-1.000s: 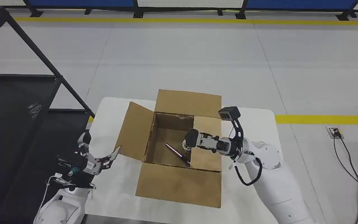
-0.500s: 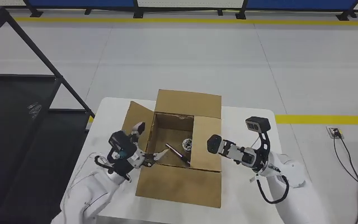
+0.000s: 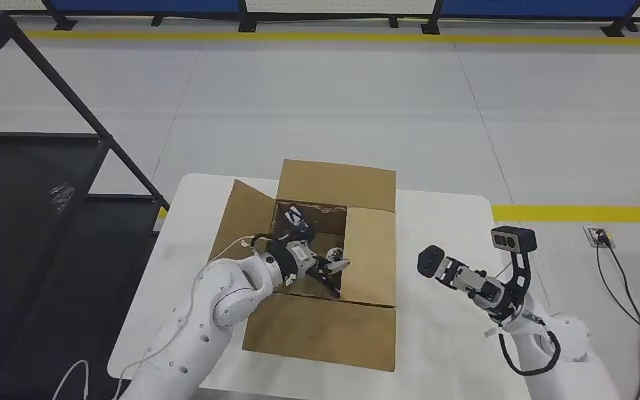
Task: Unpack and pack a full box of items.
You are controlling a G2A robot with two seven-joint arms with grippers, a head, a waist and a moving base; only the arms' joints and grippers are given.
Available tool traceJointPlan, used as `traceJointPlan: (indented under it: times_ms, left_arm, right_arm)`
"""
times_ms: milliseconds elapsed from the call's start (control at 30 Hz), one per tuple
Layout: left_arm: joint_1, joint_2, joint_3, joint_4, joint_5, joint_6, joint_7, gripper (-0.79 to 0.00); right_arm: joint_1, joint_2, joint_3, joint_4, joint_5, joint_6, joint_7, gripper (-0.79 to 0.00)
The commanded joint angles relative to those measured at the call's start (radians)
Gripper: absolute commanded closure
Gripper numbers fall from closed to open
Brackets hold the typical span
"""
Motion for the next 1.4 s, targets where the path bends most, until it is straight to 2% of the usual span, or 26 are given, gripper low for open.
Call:
traceJointPlan:
  times_ms: [0,67,233,567,833,1033,1367]
  left_arm:
    - [-0.035,-0.012,0.022,0.067,-0.093,-0.039,-0.021,-0.785]
    - [-0.071,-0.026,0.049,0.137,-0.178,-0.075,-0.049,-0.785]
    - [-0.128,-0.055,0.100,0.241,-0.305,-0.099,-0.105,-0.785]
    - [-0.189,-0.097,0.164,0.341,-0.413,-0.174,-0.121,-0.785]
    - [-0.185,-0.098,0.155,0.289,-0.412,-0.223,-0.101,-0.785]
    - [-0.176,-0.099,0.153,0.214,-0.371,-0.203,-0.080,-0.785]
    - [-0.195,-0.134,0.221,0.167,-0.260,-0.181,0.033,-0.785]
  right_arm:
    - [0.000,0.008,0.001,0.007,0.011,-0.001,-0.001,-0.785]
    - [0.003,0.018,-0.003,0.017,0.024,0.000,0.000,-0.785]
    - [0.016,0.036,-0.017,0.038,0.045,0.001,0.001,-0.785]
    - [0.033,0.066,-0.057,0.063,0.067,-0.013,-0.013,-0.785]
    - [0.034,0.086,-0.086,0.068,0.087,-0.034,-0.034,-0.785]
    - [0.036,0.101,-0.106,0.072,0.097,-0.049,-0.049,-0.785]
    - [-0.005,0.127,-0.078,0.072,0.166,-0.129,-0.129,-0.785]
